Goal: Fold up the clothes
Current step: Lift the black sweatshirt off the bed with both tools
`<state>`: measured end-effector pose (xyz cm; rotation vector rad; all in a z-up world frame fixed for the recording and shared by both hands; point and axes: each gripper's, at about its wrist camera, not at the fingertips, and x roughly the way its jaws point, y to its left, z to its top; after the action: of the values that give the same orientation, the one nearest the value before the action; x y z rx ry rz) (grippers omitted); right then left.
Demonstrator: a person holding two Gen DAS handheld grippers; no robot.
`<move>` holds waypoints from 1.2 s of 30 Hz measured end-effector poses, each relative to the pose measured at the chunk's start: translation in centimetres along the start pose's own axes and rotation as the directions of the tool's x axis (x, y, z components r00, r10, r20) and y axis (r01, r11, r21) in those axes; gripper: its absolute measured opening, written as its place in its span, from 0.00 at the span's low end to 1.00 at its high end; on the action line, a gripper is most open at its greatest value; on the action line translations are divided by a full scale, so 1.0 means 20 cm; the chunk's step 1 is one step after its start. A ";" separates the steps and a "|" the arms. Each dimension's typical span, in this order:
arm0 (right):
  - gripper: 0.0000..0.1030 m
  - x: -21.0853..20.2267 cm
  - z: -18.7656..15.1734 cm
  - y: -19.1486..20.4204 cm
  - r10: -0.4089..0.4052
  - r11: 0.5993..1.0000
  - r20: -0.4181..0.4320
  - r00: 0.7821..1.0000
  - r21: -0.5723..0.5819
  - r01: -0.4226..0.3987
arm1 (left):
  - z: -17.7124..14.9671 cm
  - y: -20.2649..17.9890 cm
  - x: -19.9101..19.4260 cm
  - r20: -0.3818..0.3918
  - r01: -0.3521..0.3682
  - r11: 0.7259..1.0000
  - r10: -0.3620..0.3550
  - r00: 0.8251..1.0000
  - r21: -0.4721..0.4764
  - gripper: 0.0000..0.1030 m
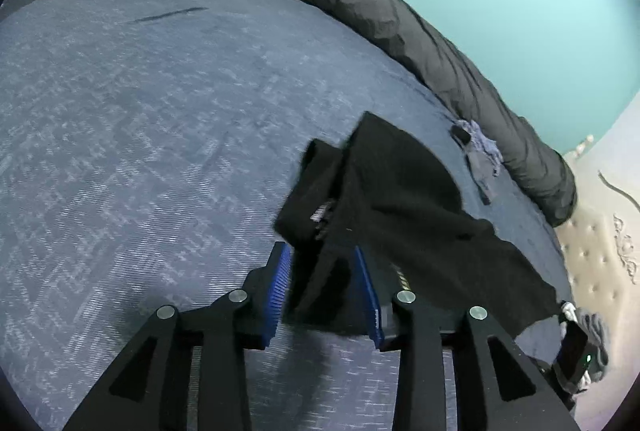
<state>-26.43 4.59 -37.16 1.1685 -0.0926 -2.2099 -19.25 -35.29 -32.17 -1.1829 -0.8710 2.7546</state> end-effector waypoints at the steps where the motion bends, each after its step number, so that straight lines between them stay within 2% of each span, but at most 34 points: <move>1: 0.07 0.01 0.02 -0.01 -0.001 1.000 0.001 1.000 0.007 0.001 | 0.00 -0.01 0.01 -0.001 0.001 1.000 -0.001 1.000 0.011 0.45; 4: 0.09 0.02 0.05 -0.02 -0.016 1.000 0.003 1.000 0.022 0.016 | 0.00 -0.03 0.05 -0.012 -0.004 1.000 0.004 1.000 0.021 0.48; 6: 0.24 0.02 0.05 -0.03 -0.038 0.999 0.002 0.999 0.027 0.038 | 0.00 -0.02 0.08 -0.030 0.011 1.000 -0.011 0.999 0.008 0.47; 8: 0.27 0.03 0.05 -0.05 -0.037 0.998 0.008 0.999 0.051 0.036 | -0.01 -0.02 0.11 -0.042 0.013 1.000 -0.012 0.999 0.008 0.47; 10: 0.27 0.03 0.05 -0.09 -0.014 0.996 0.019 1.000 0.089 0.012 | -0.01 -0.02 0.13 -0.051 0.011 1.000 -0.009 0.999 0.022 0.31; 12: 0.27 0.04 0.04 -0.09 0.005 0.995 0.020 1.000 0.095 -0.007 | -0.01 -0.02 0.13 -0.052 0.009 0.999 -0.007 0.999 0.035 0.28; 14: 0.27 0.06 0.04 -0.08 0.024 0.995 0.016 1.000 0.093 -0.025 | -0.01 -0.03 0.11 -0.048 0.014 0.999 -0.012 0.999 0.043 0.12; 15: 0.25 0.07 0.05 -0.07 0.030 0.996 0.013 0.999 0.084 -0.031 | -0.01 -0.03 0.09 -0.046 0.018 0.999 -0.016 0.999 0.046 0.07; 16: 0.19 0.07 0.05 -0.05 0.033 0.997 0.009 0.999 0.065 -0.033 | -0.01 -0.03 0.07 -0.045 0.023 0.999 -0.021 0.999 0.049 0.03; 17: 0.09 0.07 0.05 -0.04 0.035 0.998 0.008 0.999 0.052 -0.035 | -0.01 -0.03 0.05 -0.043 0.027 0.998 -0.025 0.999 0.052 0.03; 18: 0.06 0.06 0.05 -0.03 0.037 0.998 0.008 0.999 0.045 -0.037 | -0.01 -0.03 0.03 -0.041 0.032 0.998 -0.030 0.999 0.055 0.02; 22: 0.04 -0.01 0.06 -0.05 0.057 0.998 0.007 0.998 0.032 -0.057 | 0.00 -0.04 -0.04 -0.036 0.050 0.997 -0.048 0.998 0.064 0.03; 25: 0.04 -0.03 0.06 -0.06 0.060 0.998 -0.006 0.998 0.025 -0.060 | 0.00 0.00 0.00 -0.059 0.052 0.998 -0.050 0.997 0.029 0.07; 29: 0.04 -0.03 0.07 -0.06 0.068 0.997 0.000 0.998 0.026 -0.068 | 0.08 0.02 0.01 0.004 0.014 1.000 -0.014 1.000 -0.001 0.12; 30: 0.04 -0.03 0.07 -0.06 0.071 0.997 -0.001 0.997 0.030 -0.071 | 0.10 0.04 0.01 0.025 0.011 1.000 -0.011 1.000 -0.019 0.20; 31: 0.04 -0.02 0.06 -0.07 0.074 0.997 -0.001 0.997 0.034 -0.074 | 0.13 0.06 0.02 0.038 0.009 0.999 -0.008 0.999 -0.031 0.24; 34: 0.04 0.00 0.05 -0.09 0.080 0.996 -0.009 0.997 0.043 -0.080 | 0.21 0.09 0.05 0.067 -0.035 0.998 0.038 0.997 -0.045 0.24; 36: 0.04 0.01 0.04 -0.10 0.083 0.995 -0.018 0.996 0.048 -0.082 | 0.24 0.12 0.11 0.060 -0.026 0.997 0.030 0.998 -0.077 0.24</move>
<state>-28.08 5.89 -37.60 1.1902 -0.1823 -2.1340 -23.53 -39.18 -32.23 -1.1358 -0.9817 2.8177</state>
